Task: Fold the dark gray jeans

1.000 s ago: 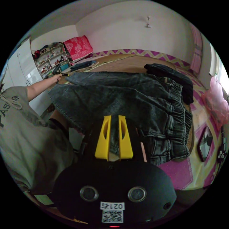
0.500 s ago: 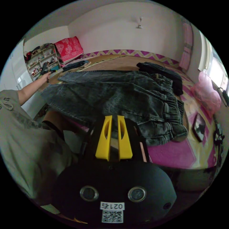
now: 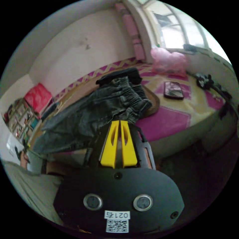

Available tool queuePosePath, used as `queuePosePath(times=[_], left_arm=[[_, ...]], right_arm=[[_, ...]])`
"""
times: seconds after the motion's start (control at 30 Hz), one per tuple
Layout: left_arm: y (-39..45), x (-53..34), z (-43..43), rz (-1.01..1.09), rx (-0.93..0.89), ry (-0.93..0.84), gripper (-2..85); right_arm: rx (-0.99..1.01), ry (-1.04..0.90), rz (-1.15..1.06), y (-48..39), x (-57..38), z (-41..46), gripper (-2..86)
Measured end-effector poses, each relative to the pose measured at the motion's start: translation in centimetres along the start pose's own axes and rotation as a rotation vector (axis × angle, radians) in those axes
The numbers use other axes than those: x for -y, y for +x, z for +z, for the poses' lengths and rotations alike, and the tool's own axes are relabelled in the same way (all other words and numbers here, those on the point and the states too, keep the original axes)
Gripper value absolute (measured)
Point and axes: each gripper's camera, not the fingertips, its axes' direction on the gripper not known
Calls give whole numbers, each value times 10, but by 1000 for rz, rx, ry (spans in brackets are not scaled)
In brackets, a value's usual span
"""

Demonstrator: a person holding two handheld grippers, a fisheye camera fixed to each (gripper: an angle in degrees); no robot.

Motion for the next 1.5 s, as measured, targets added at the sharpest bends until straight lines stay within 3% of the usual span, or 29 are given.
queuePosePath(times=[0.27,0.77,0.9,1.13,1.23,1.5], left_arm=[[-43,-42,-14,-252,-275,-24,89],[-87,-50,-23,-423,-245,-67,103],[-88,-53,-10,-443,-330,-93,98],[-71,-36,-2,-383,-356,-74,1],[-63,-26,4,-339,-364,-80,-7],[33,72,3,85,-339,-73,-10]], right_arm=[[183,-19,329,79,16,-1,121],[333,-48,380,126,43,8,111],[352,-36,398,137,42,12,101],[354,-51,387,142,48,28,78],[406,-66,416,148,47,43,22],[641,-19,266,111,127,48,-1]])
